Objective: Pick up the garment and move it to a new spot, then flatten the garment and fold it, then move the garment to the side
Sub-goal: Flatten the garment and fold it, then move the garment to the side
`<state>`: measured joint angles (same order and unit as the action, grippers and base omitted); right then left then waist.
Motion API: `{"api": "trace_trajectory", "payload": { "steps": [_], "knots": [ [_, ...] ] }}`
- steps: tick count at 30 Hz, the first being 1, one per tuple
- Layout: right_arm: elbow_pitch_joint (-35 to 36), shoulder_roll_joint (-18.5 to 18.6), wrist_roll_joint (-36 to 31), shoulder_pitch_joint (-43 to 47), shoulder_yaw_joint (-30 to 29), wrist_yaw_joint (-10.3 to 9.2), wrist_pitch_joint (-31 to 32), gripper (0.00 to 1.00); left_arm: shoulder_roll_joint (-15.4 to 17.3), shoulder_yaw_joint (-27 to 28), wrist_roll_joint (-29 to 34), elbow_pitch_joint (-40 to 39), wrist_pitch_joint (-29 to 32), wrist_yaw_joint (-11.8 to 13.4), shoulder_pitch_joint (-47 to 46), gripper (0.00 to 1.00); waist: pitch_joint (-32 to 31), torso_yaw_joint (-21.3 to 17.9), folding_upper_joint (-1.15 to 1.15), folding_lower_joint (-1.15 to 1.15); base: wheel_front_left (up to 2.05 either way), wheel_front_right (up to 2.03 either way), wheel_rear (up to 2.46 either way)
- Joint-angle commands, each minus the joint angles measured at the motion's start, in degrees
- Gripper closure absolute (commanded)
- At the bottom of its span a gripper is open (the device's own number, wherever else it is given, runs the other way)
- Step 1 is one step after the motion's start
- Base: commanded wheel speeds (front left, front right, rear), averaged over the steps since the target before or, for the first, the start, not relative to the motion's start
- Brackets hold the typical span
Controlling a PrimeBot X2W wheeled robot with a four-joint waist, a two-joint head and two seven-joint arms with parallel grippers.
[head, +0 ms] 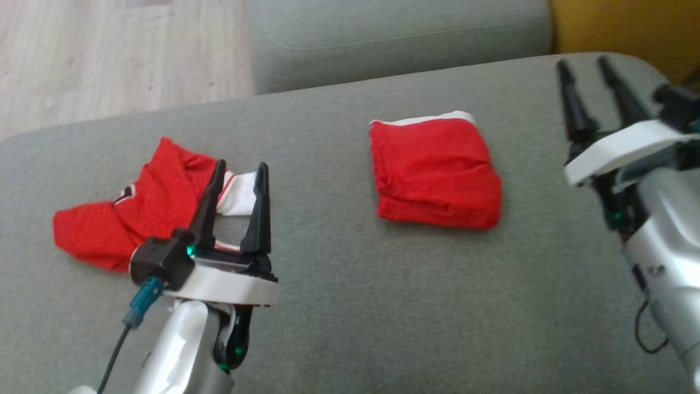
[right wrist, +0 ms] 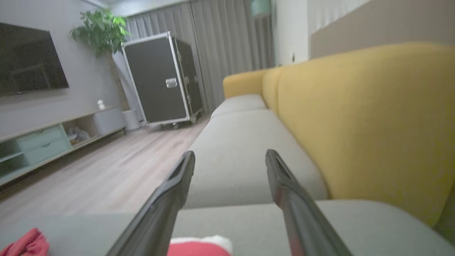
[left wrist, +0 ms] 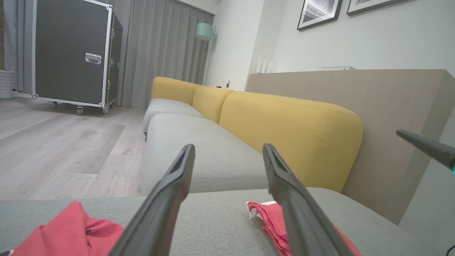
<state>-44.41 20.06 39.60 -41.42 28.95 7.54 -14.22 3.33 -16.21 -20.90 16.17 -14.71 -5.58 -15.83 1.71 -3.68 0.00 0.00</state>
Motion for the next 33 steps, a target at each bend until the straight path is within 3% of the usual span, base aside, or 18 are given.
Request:
{"api": "trace_trajectory", "payload": {
  "steps": [1, 2, 5, 6, 12, 16, 25, 33],
  "knots": [
    [3.84, 0.47, -3.27, 0.76, -3.44, -0.05, -0.72, 0.00, 0.78, 2.75, 0.28, -2.31, -0.29, -0.20, -0.53, 0.00, -0.65, -1.83, 0.00, 0.00, 0.00, 0.00, 0.00],
    [7.10, -0.52, -8.27, 3.74, -9.12, -0.05, -0.74, 0.00, 0.67, 3.15, 0.57, -2.51, -0.29, -0.28, -0.13, 0.00, -0.63, -2.56, 0.00, 0.00, 0.00, 0.00, 0.00],
    [12.21, -4.20, -15.67, 10.35, -17.47, -0.05, -0.76, 0.00, 0.42, 3.97, 0.86, -2.76, -0.29, -0.42, 0.93, 0.00, -0.55, -3.35, 0.00, 0.00, 0.00, 0.00, 0.00],
    [12.21, -4.20, -15.67, 10.35, -17.47, -0.05, -0.76, 0.00, 0.42, 3.97, 0.86, -2.76, -0.29, -0.42, 0.93, 0.00, -0.55, -3.35, 0.00, 0.00, 0.00, 0.00, 0.00],
    [20.25, -13.36, -26.64, 23.53, -26.41, -0.05, -0.77, 0.00, -0.16, 5.78, 1.16, -3.52, -0.29, -0.57, 4.25, 0.00, -0.06, -3.75, 0.00, 0.00, 0.00, 0.00, 0.00],
    [22.47, -15.47, -29.67, 26.51, -27.52, -0.05, -0.77, 0.00, -0.32, 5.69, 2.01, -3.64, -0.29, -0.86, 5.04, 0.00, 0.62, -3.36, 0.00, 0.00, 0.00, 0.00, 0.00],
    [20.48, -16.52, -32.31, 21.08, -28.60, -0.05, 1.55, 0.00, -0.43, 4.03, 3.01, -3.88, -0.29, -1.45, 2.09, 0.00, 6.32, 0.62, 0.00, 0.00, 0.00, 0.00, 0.00],
    [7.70, -17.05, -31.25, 9.19, -35.13, -0.05, 9.62, 0.00, -0.45, 1.23, 2.43, -3.42, -0.29, -1.75, -1.89, 0.00, 12.52, 6.48, 0.00, 0.00, 0.00, 0.00, 0.00]
  ]
}}
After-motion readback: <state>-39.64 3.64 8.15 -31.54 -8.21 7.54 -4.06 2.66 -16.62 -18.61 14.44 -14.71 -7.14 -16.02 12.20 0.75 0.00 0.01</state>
